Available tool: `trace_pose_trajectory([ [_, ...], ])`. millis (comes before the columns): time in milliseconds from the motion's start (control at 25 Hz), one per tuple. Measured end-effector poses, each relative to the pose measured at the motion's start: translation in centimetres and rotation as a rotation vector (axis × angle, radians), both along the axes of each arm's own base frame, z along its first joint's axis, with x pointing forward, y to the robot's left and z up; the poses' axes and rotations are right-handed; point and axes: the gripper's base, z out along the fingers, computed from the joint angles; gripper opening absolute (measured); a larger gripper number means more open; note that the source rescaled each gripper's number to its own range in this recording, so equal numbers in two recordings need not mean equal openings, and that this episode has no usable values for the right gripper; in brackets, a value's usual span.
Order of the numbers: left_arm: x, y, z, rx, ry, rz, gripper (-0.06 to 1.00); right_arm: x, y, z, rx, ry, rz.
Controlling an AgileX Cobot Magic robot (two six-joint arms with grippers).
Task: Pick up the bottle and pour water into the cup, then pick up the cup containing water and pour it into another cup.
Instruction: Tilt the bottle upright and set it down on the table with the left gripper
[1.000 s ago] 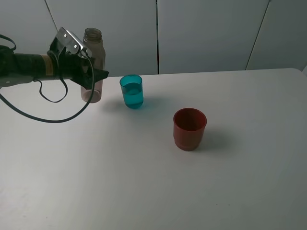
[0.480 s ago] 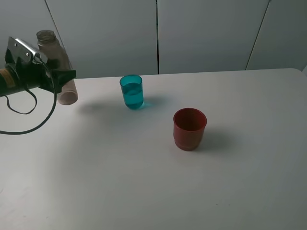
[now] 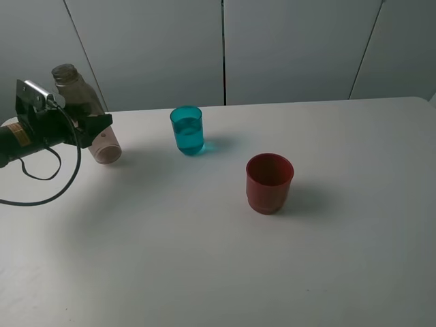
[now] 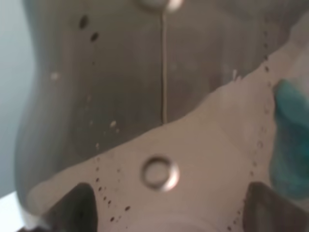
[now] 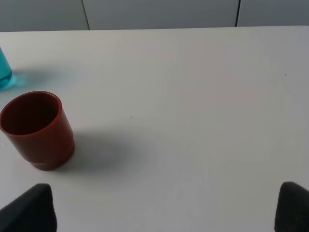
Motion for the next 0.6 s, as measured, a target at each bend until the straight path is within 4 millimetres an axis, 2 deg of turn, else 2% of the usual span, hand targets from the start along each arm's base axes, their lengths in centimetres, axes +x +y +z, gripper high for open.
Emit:
trace_pose_trajectory([
  [600, -0.11, -0.12, -0.15, 0.019, -0.009, -0.021, 0.03, 0.0, 0.0, 0.0, 0.0, 0.0, 0.0],
])
